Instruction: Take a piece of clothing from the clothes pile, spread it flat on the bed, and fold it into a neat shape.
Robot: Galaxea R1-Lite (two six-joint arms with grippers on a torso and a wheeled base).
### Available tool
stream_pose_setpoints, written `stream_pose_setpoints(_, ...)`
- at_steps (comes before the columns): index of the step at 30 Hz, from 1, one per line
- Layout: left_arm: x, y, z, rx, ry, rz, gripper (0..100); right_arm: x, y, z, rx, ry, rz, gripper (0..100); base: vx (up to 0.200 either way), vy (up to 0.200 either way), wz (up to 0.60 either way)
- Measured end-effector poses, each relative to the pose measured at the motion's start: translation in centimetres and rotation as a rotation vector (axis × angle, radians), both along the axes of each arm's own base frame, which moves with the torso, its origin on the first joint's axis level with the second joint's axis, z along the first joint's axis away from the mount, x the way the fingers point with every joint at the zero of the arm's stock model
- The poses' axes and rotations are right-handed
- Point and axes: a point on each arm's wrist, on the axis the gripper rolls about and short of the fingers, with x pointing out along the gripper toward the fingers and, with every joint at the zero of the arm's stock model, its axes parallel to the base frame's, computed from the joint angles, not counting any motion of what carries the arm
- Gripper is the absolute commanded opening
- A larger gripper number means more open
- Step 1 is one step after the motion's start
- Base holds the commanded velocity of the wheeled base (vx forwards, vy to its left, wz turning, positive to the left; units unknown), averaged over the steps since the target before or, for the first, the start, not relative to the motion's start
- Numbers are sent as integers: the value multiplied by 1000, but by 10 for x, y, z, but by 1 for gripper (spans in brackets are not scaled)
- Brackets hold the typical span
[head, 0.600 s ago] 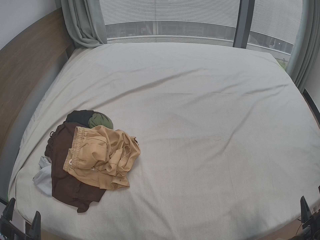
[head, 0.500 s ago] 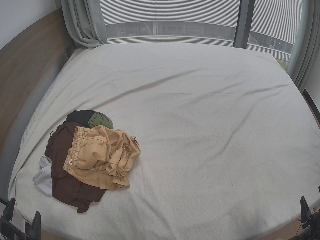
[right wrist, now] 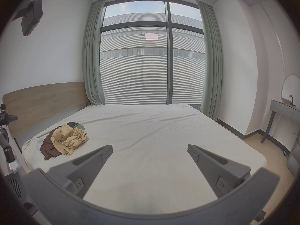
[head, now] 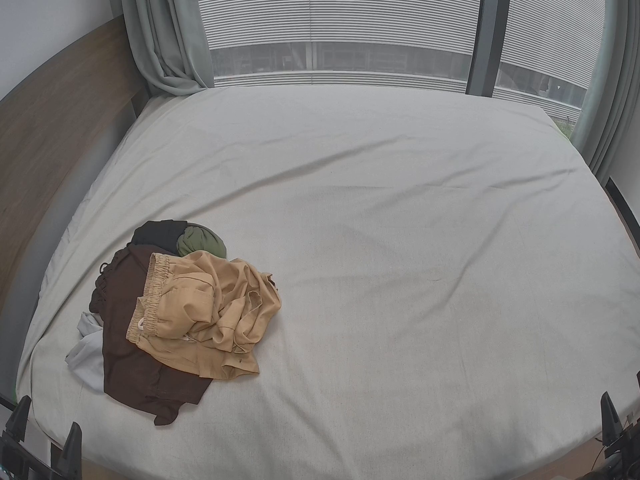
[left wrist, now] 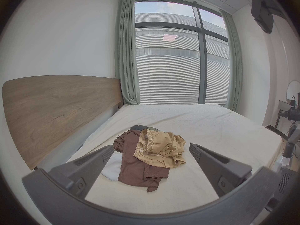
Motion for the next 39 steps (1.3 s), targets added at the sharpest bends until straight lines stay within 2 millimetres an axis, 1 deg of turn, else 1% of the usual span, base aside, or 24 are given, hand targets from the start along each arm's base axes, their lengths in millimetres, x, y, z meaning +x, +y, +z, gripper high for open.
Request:
stream_pose_setpoints(10,0,0,0,5,-1,-10,100,0,0,0,0,0,1,100,0,0,0)
stream_pose_setpoints(14,0,0,3,2,-24,-9,100,0,0,0,0,0,4,100,0,0,0)
stream_pose_setpoints(17,-4,0,19,-1,-90,-10,100,0,0,0,0,0,6,100,0,0,0)
stream_pose_setpoints(19,-6,0,34,-4,-133,-13,100,0,0,0,0,0,7,100,0,0,0)
stream_pose_setpoints(21,-6,0,46,-7,-148,-23,100,0,0,0,0,0,7,100,0,0,0)
stream_pose_setpoints(23,-4,1,53,-20,-138,-41,100,0,0,0,0,0,7,100,0,0,0)
stream_pose_setpoints(29,7,1,70,-192,-71,-110,100,0,0,0,0,0,9,100,0,0,0)
stream_pose_setpoints(31,12,1,75,-221,-45,-125,100,0,0,0,1,0,9,100,0,0,0)
stream_pose_setpoints(39,41,-4,89,-263,72,-196,100,0,0,0,3,0,9,100,0,0,0)
